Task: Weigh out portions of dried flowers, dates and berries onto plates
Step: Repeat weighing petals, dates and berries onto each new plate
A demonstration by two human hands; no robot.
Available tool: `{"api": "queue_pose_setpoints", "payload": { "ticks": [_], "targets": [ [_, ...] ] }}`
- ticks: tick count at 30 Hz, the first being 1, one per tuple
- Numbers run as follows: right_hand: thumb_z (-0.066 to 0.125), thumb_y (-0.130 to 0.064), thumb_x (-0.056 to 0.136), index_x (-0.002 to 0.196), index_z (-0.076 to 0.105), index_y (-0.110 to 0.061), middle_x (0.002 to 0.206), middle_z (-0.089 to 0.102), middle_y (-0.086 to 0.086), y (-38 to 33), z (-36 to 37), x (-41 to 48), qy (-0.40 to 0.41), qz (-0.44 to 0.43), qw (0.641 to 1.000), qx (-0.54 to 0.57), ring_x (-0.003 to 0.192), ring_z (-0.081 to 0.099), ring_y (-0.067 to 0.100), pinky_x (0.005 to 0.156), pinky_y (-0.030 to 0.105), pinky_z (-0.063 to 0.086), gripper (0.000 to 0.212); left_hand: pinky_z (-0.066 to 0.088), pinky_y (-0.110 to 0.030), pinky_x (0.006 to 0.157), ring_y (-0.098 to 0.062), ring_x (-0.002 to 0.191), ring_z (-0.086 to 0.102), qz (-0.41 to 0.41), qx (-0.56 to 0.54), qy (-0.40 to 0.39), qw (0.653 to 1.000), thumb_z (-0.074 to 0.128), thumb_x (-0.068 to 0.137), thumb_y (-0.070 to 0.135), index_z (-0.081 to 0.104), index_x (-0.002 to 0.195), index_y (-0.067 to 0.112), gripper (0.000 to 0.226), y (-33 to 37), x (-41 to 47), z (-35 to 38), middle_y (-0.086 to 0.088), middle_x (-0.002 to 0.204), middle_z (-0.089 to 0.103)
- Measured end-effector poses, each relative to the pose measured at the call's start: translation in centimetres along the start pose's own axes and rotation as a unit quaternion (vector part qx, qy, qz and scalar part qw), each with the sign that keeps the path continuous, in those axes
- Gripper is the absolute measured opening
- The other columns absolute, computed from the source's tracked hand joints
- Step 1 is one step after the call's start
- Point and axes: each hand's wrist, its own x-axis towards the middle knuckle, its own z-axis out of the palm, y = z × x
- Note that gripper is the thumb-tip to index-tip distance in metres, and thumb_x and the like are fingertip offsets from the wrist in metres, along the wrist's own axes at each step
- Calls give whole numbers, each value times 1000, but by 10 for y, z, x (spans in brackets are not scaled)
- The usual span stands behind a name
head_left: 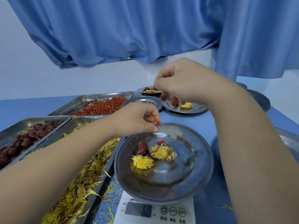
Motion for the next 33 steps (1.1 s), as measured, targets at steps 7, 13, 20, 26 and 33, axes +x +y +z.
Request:
{"api": "queue_pose_setpoints", "payload": {
  "ticks": [7,13,20,26,33],
  "targets": [
    [54,-25,86,82,68,-15,77,73,4,7,-9,-10,-89,78,987,-111,69,71,22,65,34,57,19,52,-12,75,-1,85,67,-19,-13,-22,1000,66,88,8,71,95,26,20,5,-5,-5,10,93,73],
    [54,-30,84,71,66,-21,70,68,-1,-7,-4,-34,-28,43,987,-149,60,67,16,56,27,52,19,50,-17,66,0,68,60,-19,28,8,999,73,79,8,67,83,22,16,6,-9,4,6,84,71],
    [46,-28,88,77,63,-21,70,62,-4,-2,3,-97,21,4,966,-258,66,57,16,57,31,50,22,41,-7,56,-2,68,58,-23,53,9,998,80,75,20,64,79,26,18,6,-12,7,9,79,66],
    [37,-32,93,85,55,-24,77,58,-6,16,26,-153,71,-21,960,-270,71,56,19,62,35,49,22,45,-16,61,0,63,59,-41,-1,54,998,80,73,23,64,78,25,16,10,-13,12,8,76,67],
    [38,-30,94,85,59,-22,73,58,-6,33,41,-176,99,-48,959,-260,65,56,17,56,35,46,24,43,-13,64,-5,77,62,-51,-52,80,994,73,81,7,65,87,24,20,6,-19,24,10,88,64]
  ]
}}
